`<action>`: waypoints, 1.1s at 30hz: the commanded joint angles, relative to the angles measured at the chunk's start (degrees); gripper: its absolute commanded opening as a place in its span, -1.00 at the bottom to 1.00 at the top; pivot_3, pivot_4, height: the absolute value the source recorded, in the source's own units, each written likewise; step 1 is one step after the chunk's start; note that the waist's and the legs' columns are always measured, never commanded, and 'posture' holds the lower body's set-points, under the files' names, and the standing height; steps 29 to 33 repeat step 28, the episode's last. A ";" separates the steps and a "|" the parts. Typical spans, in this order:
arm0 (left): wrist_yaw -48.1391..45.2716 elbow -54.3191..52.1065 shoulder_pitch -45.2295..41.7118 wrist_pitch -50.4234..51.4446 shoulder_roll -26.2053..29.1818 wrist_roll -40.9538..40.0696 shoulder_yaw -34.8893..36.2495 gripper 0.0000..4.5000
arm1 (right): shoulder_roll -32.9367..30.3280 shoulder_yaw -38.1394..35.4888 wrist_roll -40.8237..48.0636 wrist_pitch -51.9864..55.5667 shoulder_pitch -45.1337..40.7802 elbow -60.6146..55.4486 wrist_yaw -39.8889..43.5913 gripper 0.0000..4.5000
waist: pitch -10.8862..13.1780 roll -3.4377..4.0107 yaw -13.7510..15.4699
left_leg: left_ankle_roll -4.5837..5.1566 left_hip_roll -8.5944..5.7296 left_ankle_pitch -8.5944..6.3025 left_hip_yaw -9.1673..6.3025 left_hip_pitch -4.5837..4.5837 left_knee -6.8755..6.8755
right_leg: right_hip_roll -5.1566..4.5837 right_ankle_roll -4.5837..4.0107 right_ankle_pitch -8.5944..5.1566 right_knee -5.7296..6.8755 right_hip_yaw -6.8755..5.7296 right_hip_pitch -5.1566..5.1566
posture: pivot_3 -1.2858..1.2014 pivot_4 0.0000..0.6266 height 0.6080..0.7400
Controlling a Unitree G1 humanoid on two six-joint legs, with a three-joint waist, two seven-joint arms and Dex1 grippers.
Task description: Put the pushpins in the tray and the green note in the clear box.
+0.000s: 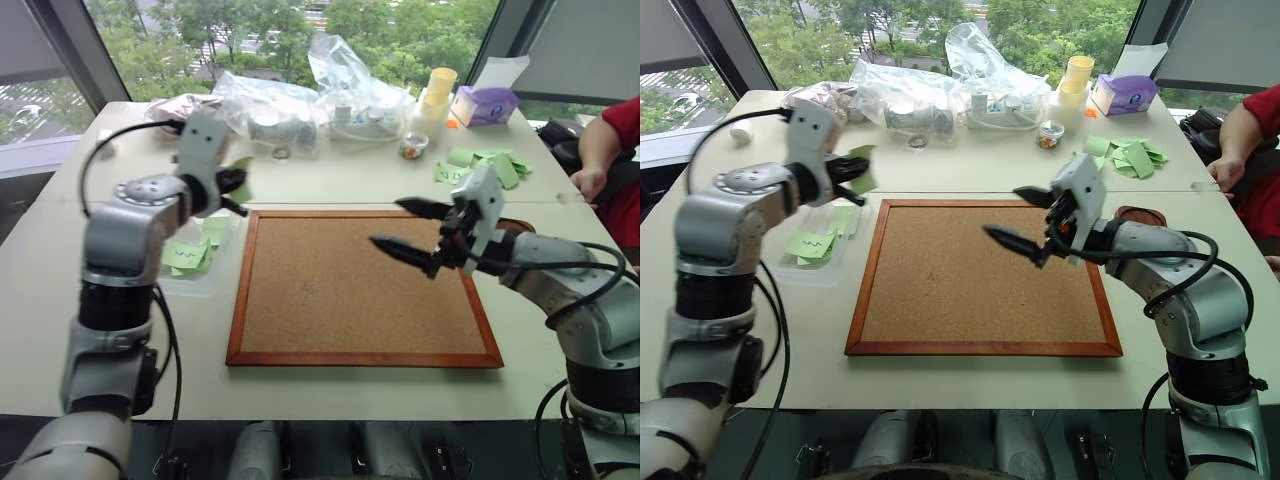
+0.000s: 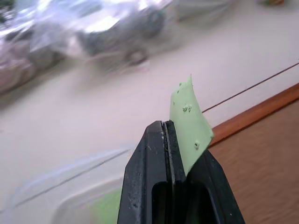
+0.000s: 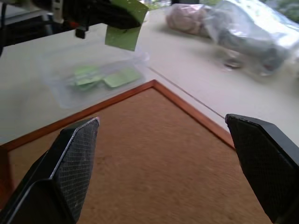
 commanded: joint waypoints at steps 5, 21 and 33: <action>-0.35 -5.16 3.84 7.14 1.39 -2.54 2.32 -0.69 | 0.23 3.43 -2.92 -4.26 -3.28 4.09 2.70 1.00 | 0.12 -0.32 1.42 | 0.06 -0.03 -0.03 -0.03 -0.11 0.06 | -0.08 -0.01 0.00 -0.08 -0.14 0.00 | 0.03 -0.52 0.93; -3.65 -8.15 3.89 0.68 4.74 -6.90 8.89 0.98 | -0.40 -6.49 1.60 -1.02 -0.36 3.64 -0.80 1.00 | 0.18 -0.42 1.16 | 0.03 0.03 -0.02 0.00 -0.10 0.04 | -0.06 -0.01 0.00 -0.06 -0.16 -0.03 | 0.03 -0.52 0.93; -20.26 -13.28 10.71 -3.59 12.74 -17.83 11.99 0.98 | -1.36 -19.65 11.46 6.52 4.09 0.07 -5.56 1.00 | 0.18 -0.42 1.13 | 0.03 0.04 -0.02 0.01 -0.08 -0.01 | -0.09 -0.02 -0.01 -0.07 -0.20 -0.03 | 0.03 -0.52 0.93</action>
